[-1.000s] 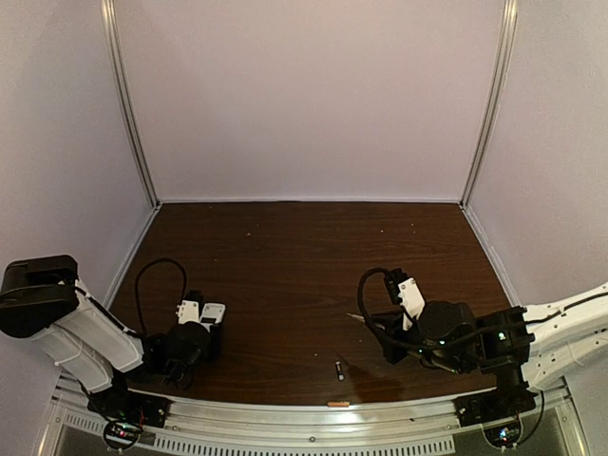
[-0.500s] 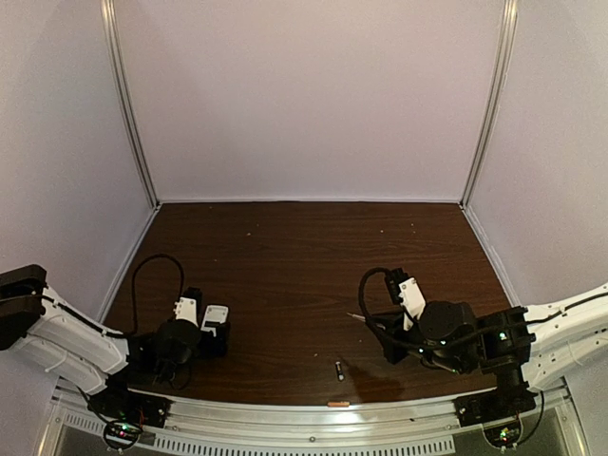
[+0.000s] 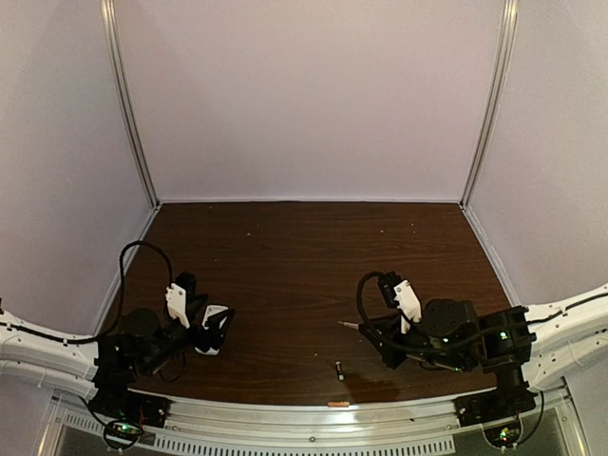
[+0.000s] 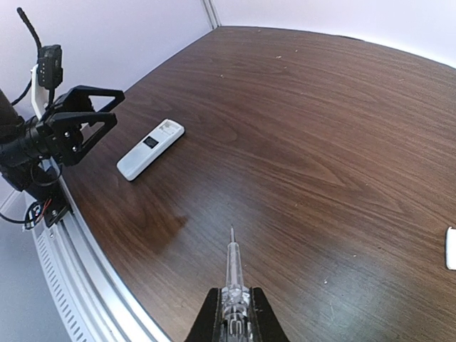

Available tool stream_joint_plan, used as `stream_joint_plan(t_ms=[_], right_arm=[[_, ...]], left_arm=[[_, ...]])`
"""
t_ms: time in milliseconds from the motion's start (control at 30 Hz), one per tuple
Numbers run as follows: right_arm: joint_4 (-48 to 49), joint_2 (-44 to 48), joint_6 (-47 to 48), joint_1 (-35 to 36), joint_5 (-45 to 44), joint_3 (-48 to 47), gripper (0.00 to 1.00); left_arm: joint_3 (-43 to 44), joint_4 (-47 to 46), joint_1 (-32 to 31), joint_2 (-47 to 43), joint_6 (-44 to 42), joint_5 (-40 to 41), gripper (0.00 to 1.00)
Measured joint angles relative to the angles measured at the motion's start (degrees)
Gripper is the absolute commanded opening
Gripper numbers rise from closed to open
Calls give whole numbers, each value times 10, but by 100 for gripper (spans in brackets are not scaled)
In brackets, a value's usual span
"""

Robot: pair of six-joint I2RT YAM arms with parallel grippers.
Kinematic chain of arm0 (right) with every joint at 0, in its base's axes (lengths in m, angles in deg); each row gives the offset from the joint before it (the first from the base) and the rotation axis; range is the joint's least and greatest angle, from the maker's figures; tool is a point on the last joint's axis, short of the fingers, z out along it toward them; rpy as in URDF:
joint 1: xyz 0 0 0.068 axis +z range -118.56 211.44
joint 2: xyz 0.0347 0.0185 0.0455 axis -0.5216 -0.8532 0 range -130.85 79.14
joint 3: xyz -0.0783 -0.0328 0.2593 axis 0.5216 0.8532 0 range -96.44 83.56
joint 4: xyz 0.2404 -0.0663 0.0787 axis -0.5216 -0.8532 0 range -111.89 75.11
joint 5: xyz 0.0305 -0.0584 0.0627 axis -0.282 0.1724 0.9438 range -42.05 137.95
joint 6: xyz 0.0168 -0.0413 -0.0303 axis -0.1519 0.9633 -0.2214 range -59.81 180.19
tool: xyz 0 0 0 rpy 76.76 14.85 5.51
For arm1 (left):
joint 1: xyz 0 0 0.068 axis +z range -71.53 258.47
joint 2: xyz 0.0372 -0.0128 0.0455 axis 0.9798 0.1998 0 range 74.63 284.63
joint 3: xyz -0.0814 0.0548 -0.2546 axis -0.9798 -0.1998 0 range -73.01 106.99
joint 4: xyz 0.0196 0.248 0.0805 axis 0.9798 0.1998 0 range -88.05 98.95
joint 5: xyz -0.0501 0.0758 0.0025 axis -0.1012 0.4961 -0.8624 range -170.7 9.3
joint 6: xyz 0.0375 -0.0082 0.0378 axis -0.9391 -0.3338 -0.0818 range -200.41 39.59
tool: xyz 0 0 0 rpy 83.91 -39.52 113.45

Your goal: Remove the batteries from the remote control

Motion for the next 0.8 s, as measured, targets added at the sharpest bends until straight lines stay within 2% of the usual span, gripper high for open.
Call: stream_joint_plan(t_ms=[200, 367, 500, 800], right_arm=[[17, -2, 11, -44, 104, 0, 0], [52, -15, 17, -79, 204, 0, 0], [75, -44, 19, -82, 267, 0, 0], [106, -119, 19, -82, 360, -16, 0]], left_arm=[[0, -59, 0, 12, -97, -97, 72], [0, -120, -8, 70, -168, -186, 68], [11, -153, -22, 122, -221, -255, 67], [71, -176, -68, 221, -290, -341, 62]])
